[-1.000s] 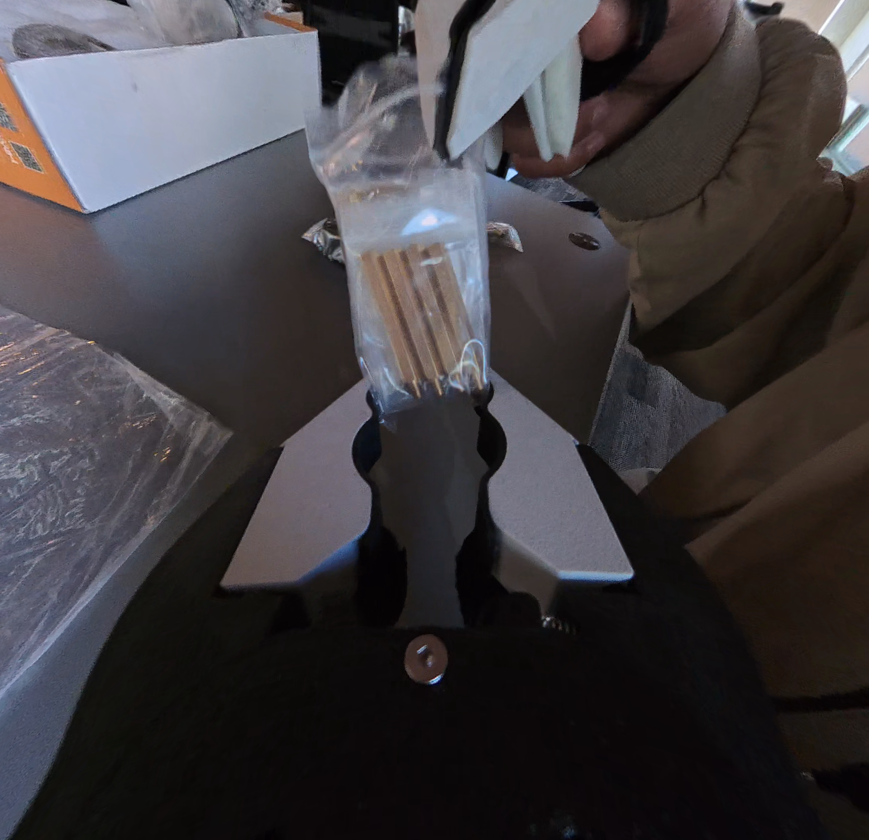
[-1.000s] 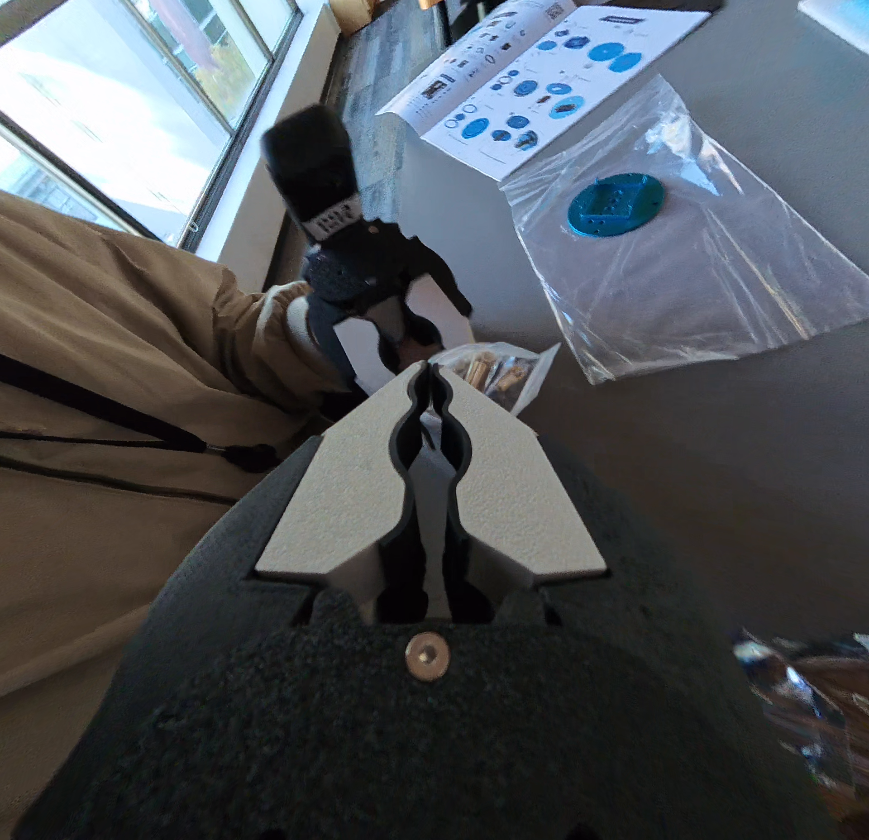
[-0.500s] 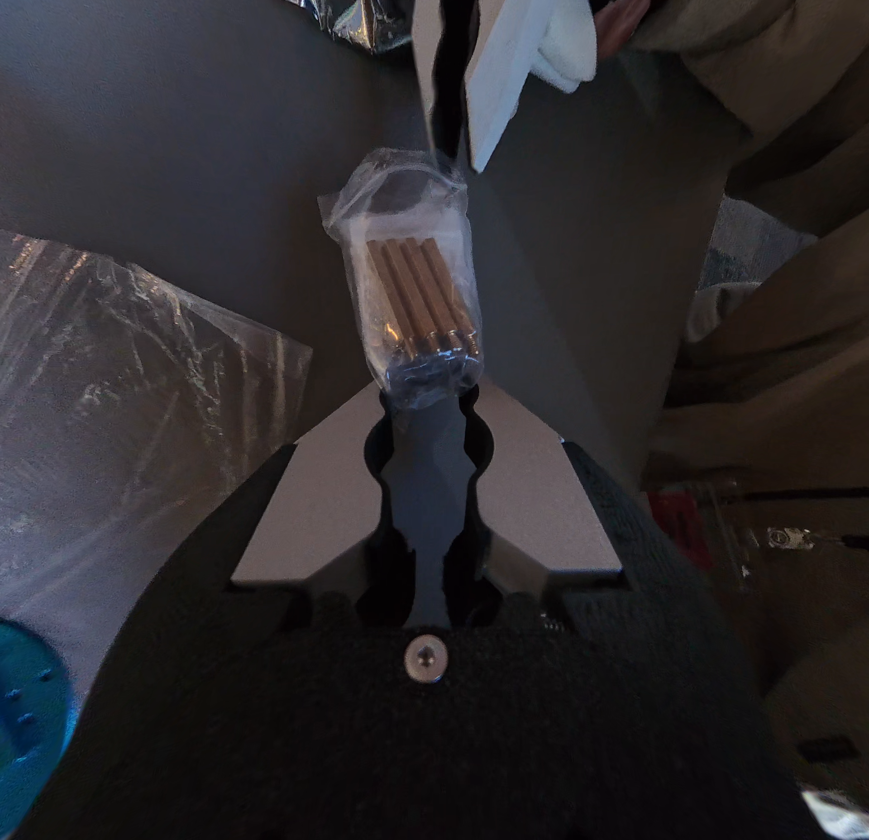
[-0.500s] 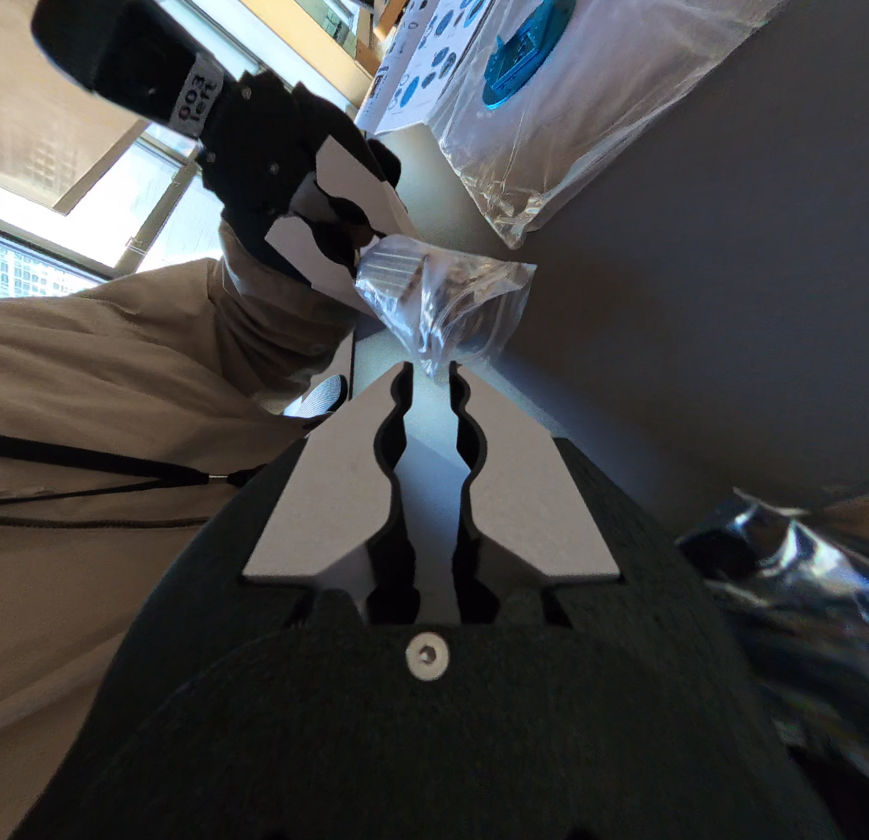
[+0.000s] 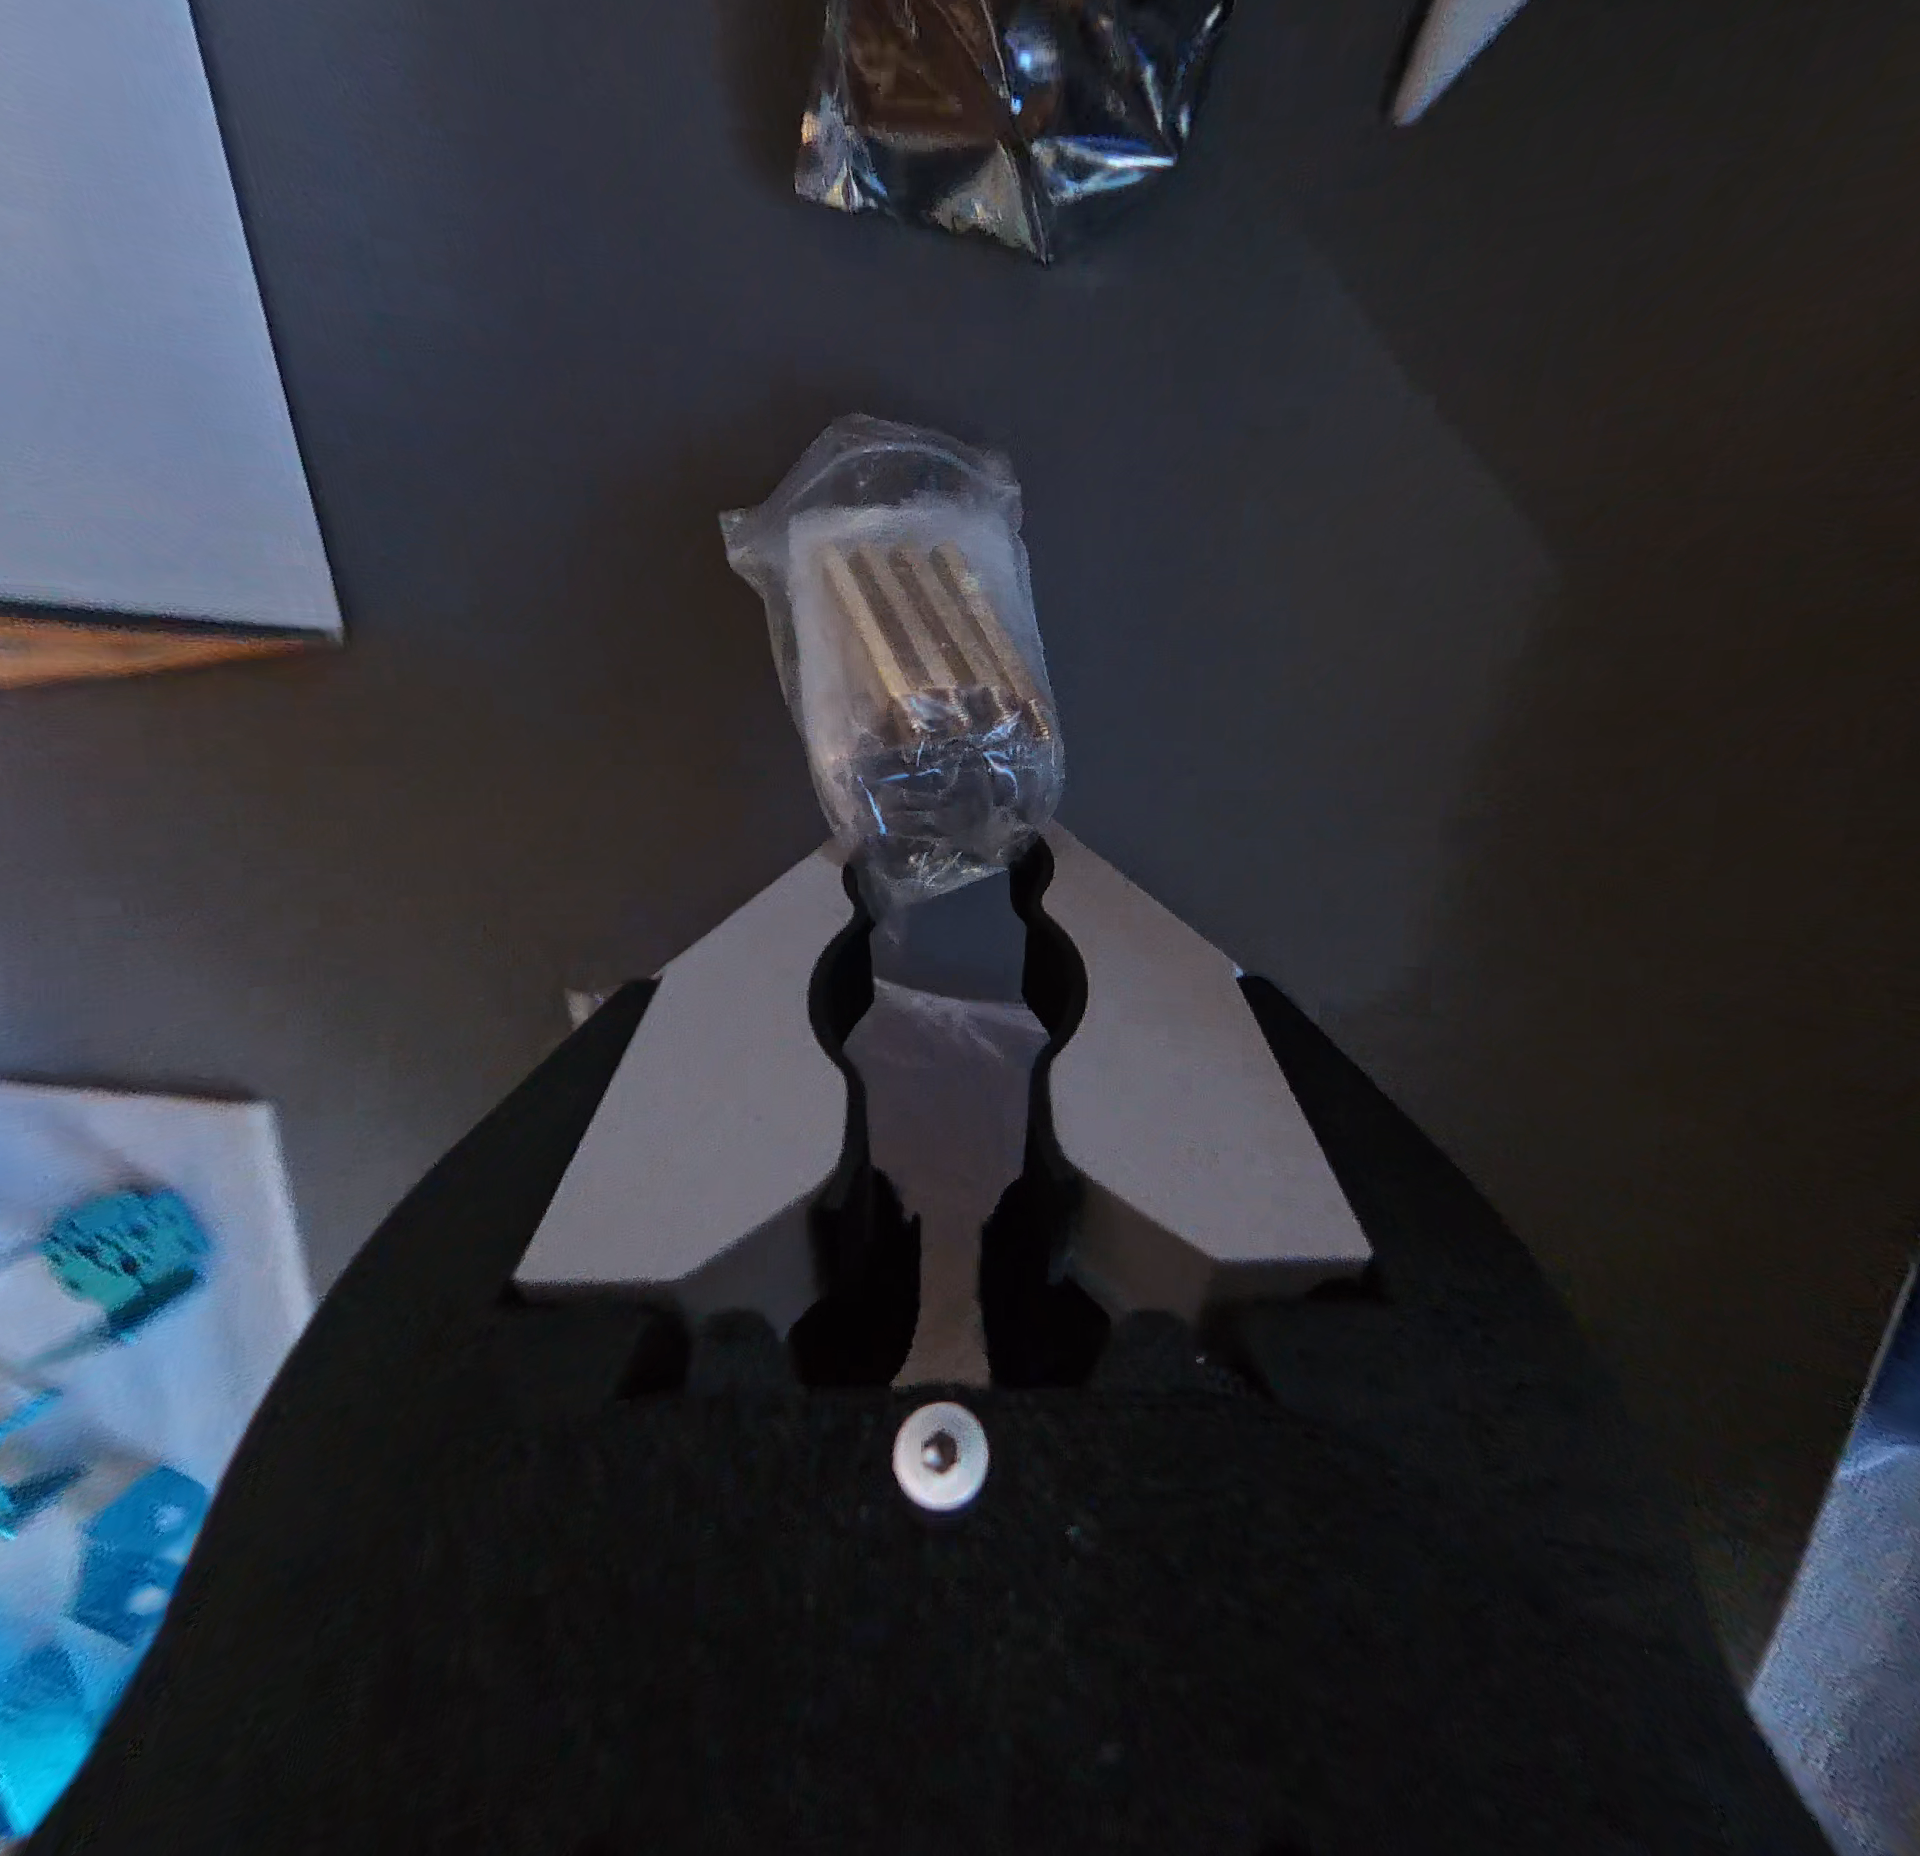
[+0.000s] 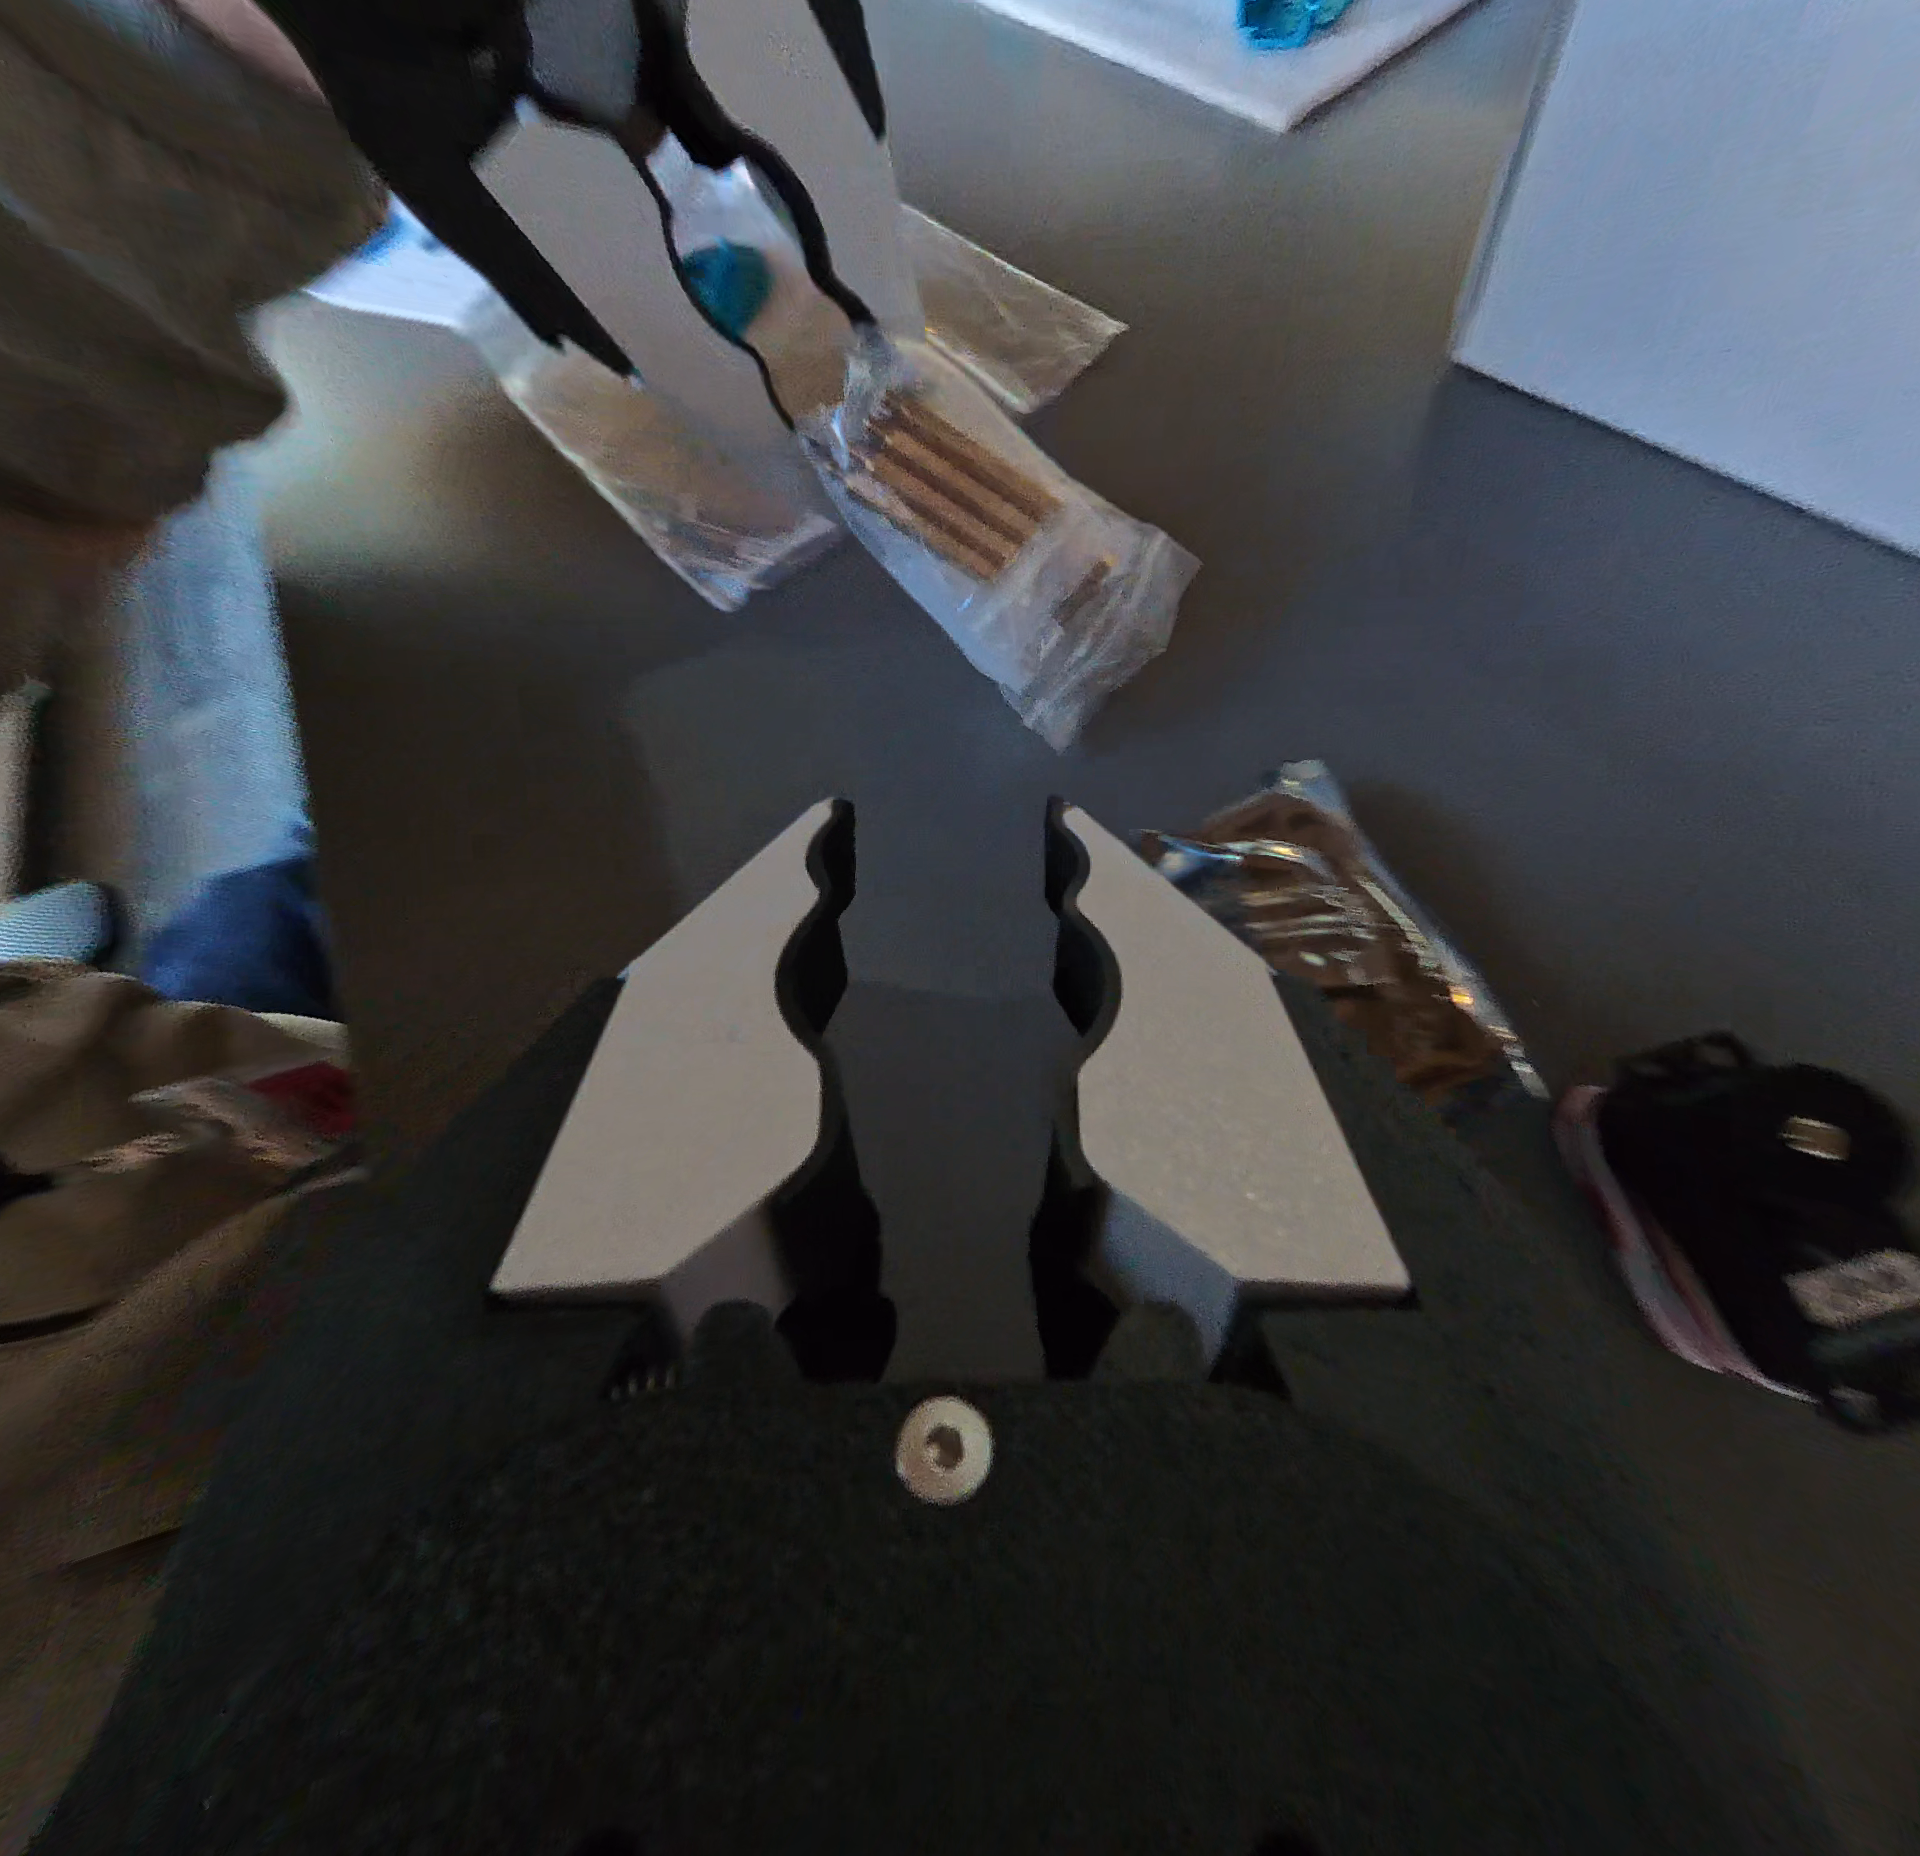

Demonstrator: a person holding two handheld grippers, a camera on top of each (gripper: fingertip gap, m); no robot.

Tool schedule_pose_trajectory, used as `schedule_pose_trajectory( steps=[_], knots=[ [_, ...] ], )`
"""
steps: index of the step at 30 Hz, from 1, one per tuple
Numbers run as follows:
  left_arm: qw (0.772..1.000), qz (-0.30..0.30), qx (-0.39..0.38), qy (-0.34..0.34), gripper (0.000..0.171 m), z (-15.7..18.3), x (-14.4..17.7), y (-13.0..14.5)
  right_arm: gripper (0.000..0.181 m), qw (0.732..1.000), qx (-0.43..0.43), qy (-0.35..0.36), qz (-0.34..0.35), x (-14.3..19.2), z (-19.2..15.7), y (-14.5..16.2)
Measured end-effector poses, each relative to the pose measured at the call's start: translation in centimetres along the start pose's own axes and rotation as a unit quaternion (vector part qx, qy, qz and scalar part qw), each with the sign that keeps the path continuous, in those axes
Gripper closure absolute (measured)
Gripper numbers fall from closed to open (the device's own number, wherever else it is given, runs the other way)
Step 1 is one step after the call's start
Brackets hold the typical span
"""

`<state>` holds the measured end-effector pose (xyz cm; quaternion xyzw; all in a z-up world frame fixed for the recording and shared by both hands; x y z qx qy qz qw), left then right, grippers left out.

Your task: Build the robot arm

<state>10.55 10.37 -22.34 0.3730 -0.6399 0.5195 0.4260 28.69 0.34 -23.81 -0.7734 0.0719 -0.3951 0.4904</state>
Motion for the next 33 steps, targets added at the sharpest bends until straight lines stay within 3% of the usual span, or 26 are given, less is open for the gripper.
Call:
schedule_pose_trajectory(
  steps=[4,8,14,19,26,29,33],
  knots=[
    [0.999,-0.009,-0.032,0.023,0.15,-1.9,-0.1,-1.9,0.142,0.997,0.029,0.061,-0.021,-0.5,2.7,0.4],
    [0.999,-0.013,-0.048,0.012,0.151,-2.7,0.1,-2.7,0.139,0.996,0.034,0.065,-0.043,-1.6,3.3,1.0],
    [0.998,0.031,-0.002,0.048,0.153,-3.6,1.2,-3.7,0.139,0.995,0.074,0.065,0.012,-2.2,2.3,-1.1],
    [0.992,0.056,0.059,0.096,0.154,-3.8,-0.1,-3.6,0.154,0.982,0.146,0.081,0.093,-3.4,0.5,-3.5],
    [0.989,0.06,0.078,0.107,0.155,-4.1,-0.2,-3.8,0.162,0.965,0.212,0.137,0.078,-4.8,0.1,-4.4],
    [0.989,0.061,0.081,0.105,0.152,-4.1,-0.1,-3.7,0.174,0.963,0.221,0.144,0.059,-5.2,0.8,-4.6],
    [0.978,0.14,0.103,0.118,0.148,-4.6,1.6,-2.9,0.181,0.97,0.21,0.119,0.038,-3.5,2.1,-4.9]
  ],
)
Point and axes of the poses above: each gripper's, where its closed fingertips meet, x back along the fingers, y out of its underside, z = x × y across the jaws, the point moved 9 cm from there along x, back along the fingers, and after that the axes turned 3 degrees about x, right-handed, at the moved point
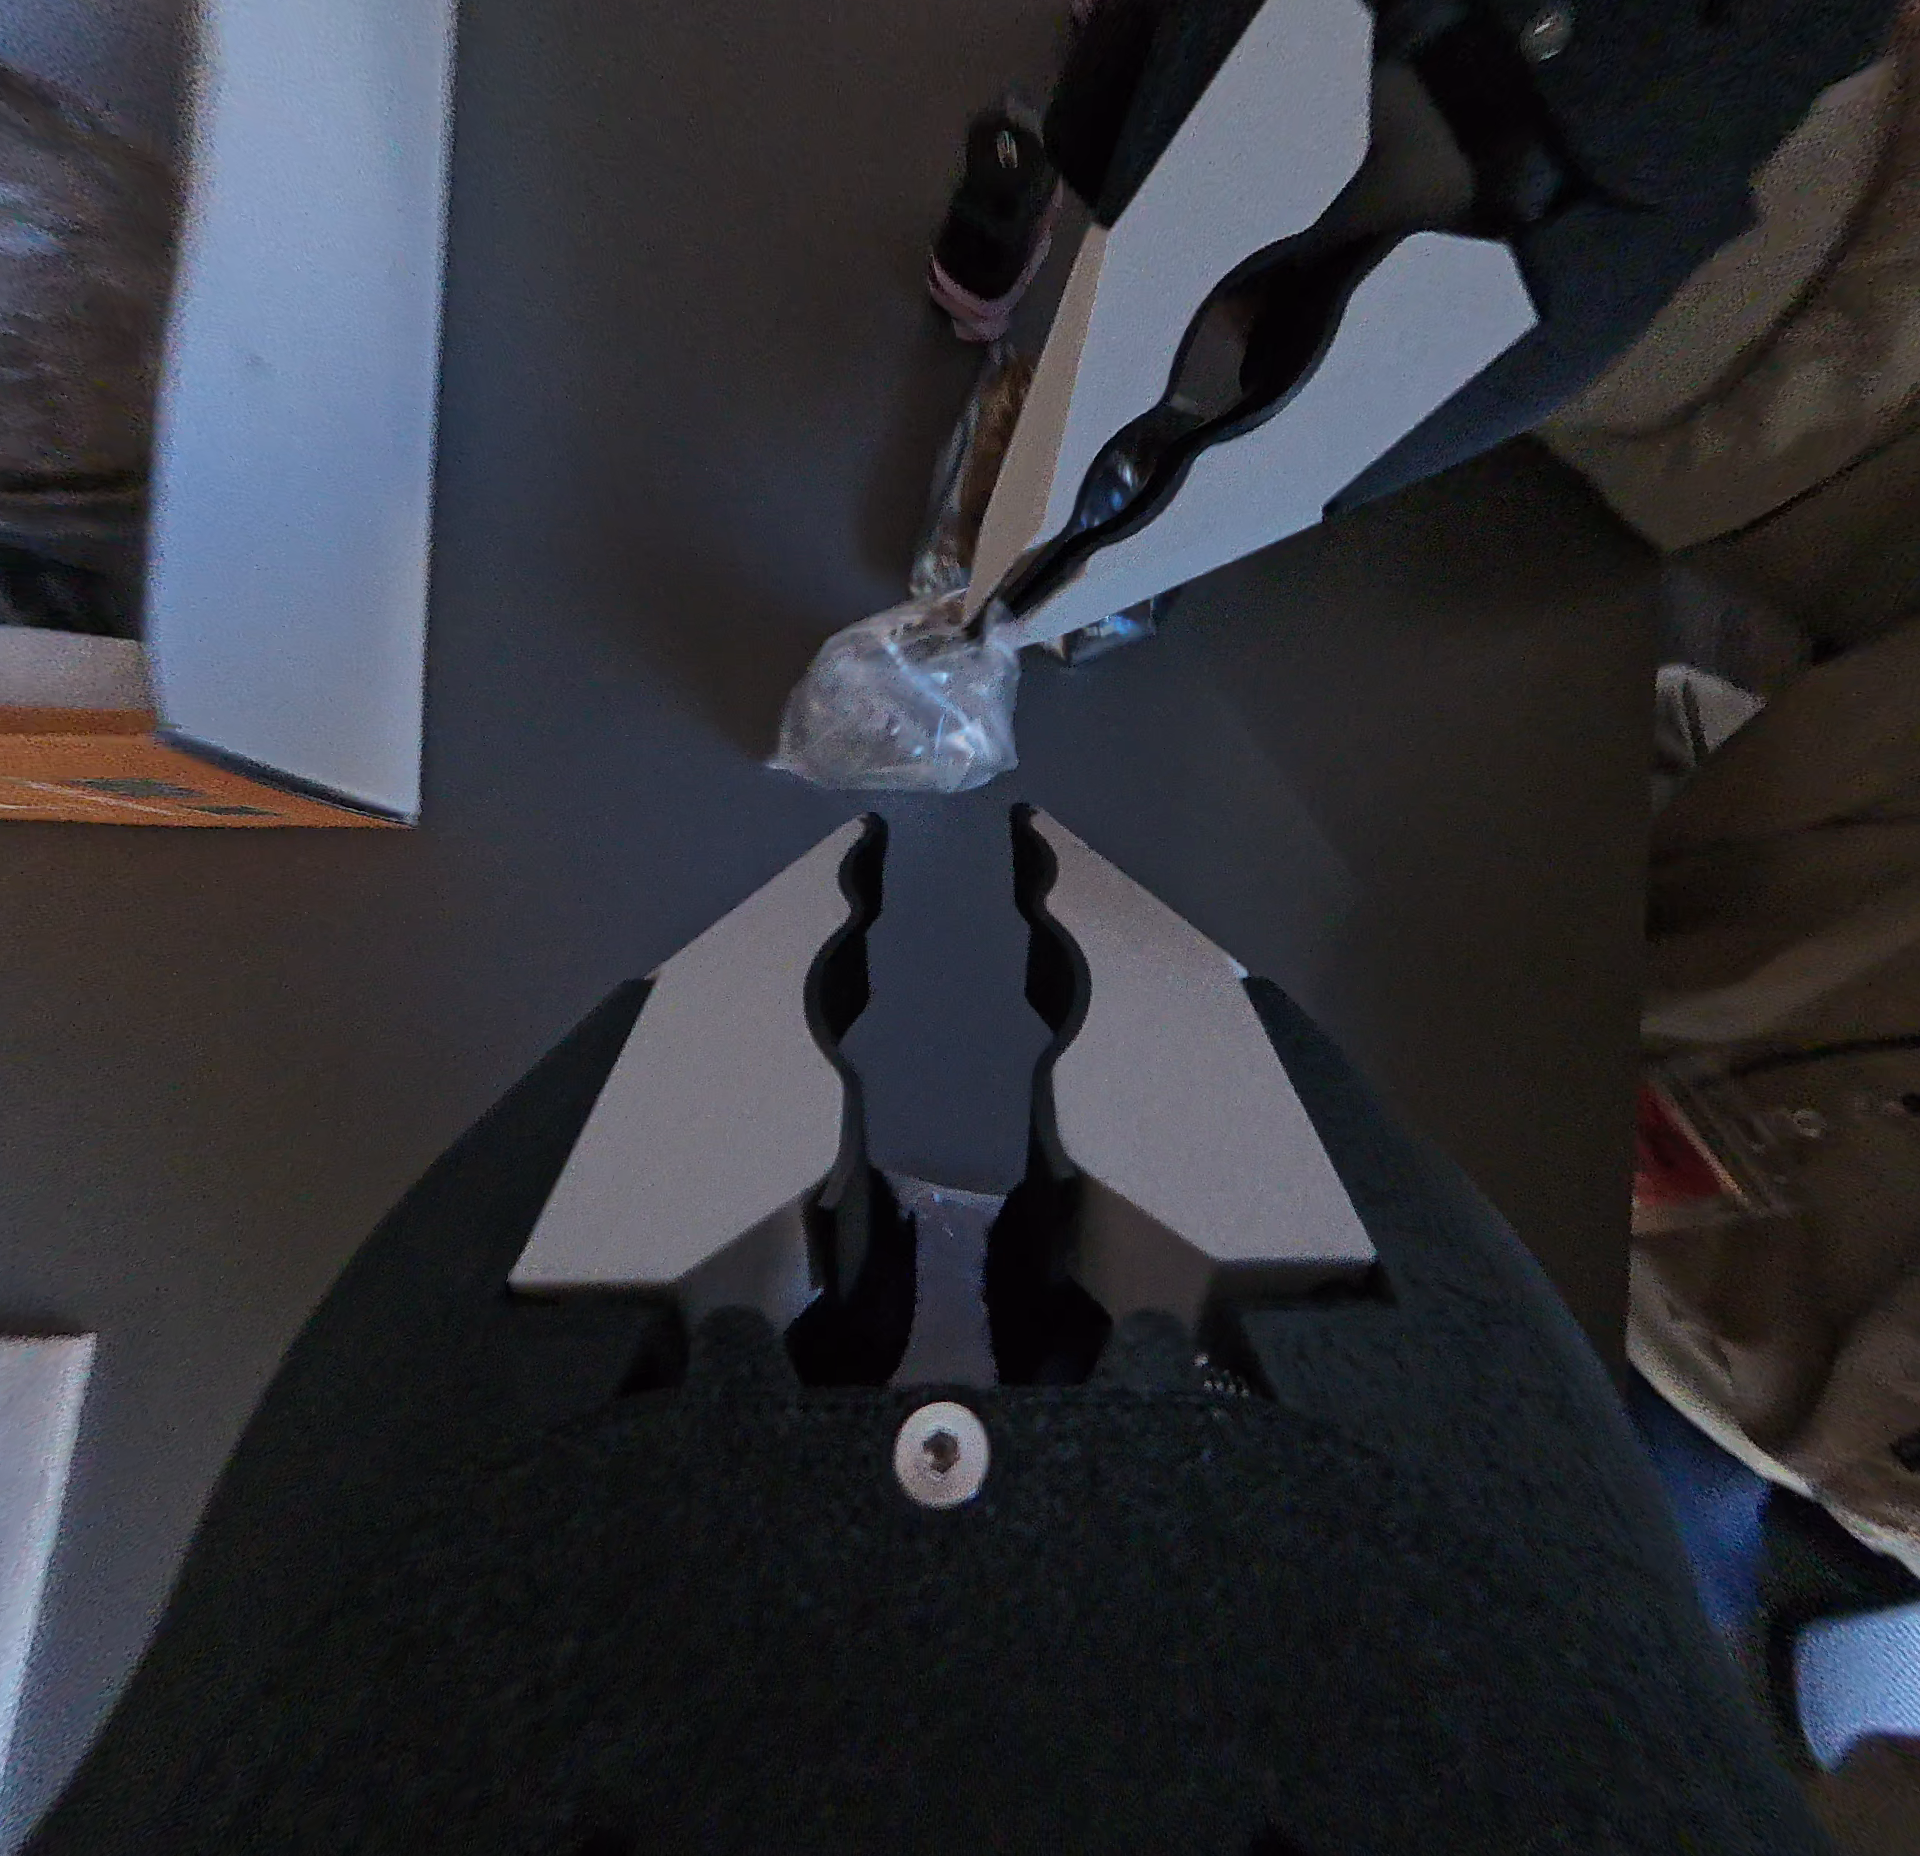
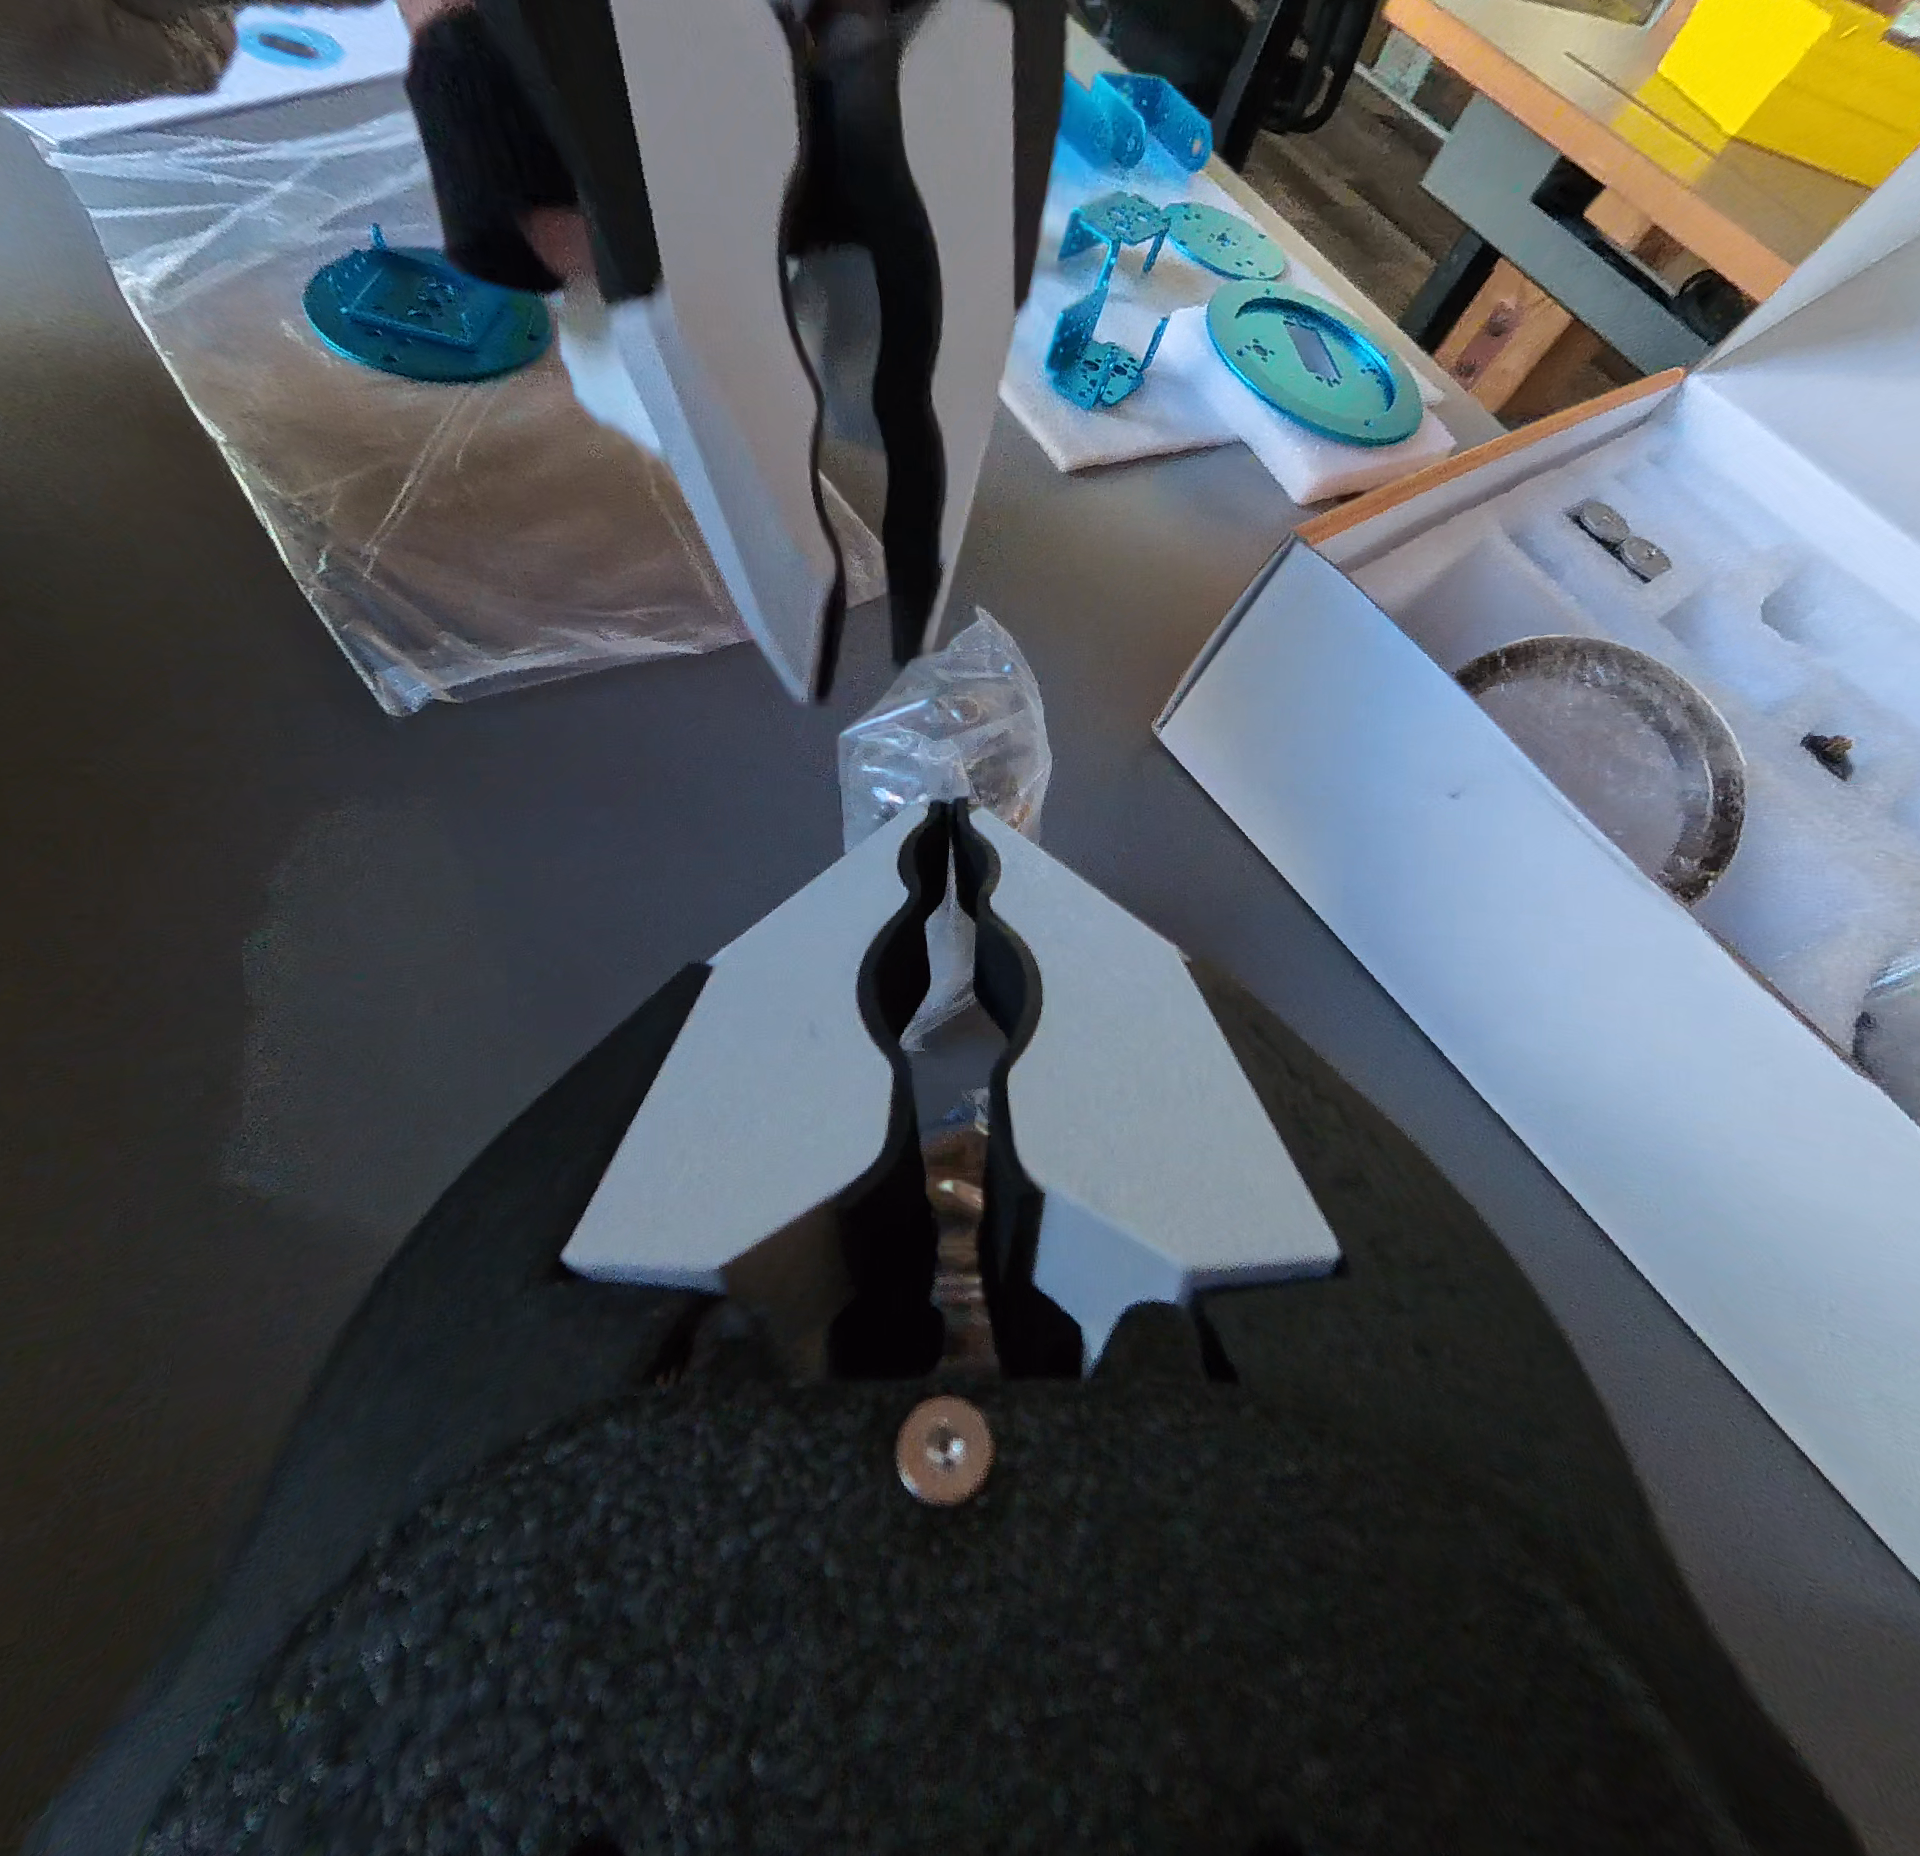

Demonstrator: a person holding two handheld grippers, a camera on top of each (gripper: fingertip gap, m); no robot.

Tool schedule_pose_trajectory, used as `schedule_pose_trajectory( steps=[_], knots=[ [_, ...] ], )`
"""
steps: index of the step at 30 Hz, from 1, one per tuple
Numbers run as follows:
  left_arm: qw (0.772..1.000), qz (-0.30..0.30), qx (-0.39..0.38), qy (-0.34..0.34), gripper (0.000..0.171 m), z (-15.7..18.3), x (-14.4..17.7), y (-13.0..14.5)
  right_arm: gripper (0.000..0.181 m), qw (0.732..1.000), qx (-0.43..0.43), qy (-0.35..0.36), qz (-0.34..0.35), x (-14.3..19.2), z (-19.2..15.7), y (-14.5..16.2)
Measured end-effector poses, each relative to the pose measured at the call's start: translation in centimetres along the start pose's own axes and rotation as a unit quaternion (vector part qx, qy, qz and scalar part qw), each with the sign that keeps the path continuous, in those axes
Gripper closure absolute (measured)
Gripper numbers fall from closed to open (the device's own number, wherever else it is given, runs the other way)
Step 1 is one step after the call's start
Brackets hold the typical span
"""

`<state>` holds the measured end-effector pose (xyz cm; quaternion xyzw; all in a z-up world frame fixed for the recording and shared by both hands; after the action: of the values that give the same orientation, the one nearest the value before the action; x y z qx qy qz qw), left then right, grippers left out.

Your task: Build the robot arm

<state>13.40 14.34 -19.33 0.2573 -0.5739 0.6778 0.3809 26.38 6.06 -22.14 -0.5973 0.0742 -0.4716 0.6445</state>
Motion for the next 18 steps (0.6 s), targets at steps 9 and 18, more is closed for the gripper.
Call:
schedule_pose_trajectory(
  steps=[9,18],
  knots=[
    [0.978,0.196,-0.01,0.07,0.129,-2.5,-0.4,-0.6,0.181,0.988,-0.037,-0.114,0.093,1.7,2.6,0.9],
    [0.965,0.21,0.04,0.153,0.171,-4.1,-2.0,0.2,0.181,0.99,-0.051,-0.099,0.085,0.6,4.4,1.7]
  ],
)
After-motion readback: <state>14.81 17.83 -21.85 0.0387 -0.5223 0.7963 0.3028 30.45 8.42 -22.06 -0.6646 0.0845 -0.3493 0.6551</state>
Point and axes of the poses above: each gripper's, where its closed fingertips meet, x back along the fingers, y out of its underside, z = x × y across the jaws, the point moved 9 cm from there along x, back along the fingers, and after that the axes turned 3 degrees about x, right-handed, at the moved point
